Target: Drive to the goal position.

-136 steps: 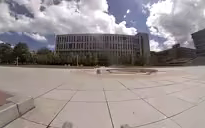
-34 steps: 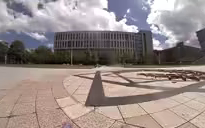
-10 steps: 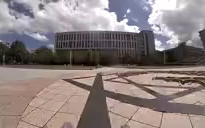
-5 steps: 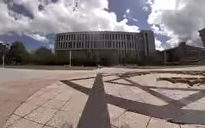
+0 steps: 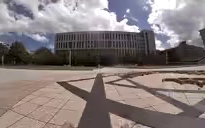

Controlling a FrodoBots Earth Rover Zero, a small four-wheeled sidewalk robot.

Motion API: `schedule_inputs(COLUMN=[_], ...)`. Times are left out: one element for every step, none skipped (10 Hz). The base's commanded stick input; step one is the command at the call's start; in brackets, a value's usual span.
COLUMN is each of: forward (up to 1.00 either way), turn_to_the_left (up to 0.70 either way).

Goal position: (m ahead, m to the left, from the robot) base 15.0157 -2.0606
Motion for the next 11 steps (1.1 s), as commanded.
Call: schedule_inputs(forward=[0.70, 0.70, 0.70, 0.70, 0.70, 0.70, 0.70, 0.70, 0.70, 0.70, 0.70], turn_to_the_left=[0.00, 0.00, 0.00, 0.00, 0.00, 0.00, 0.00, 0.00, 0.00, 0.00, 0.00])
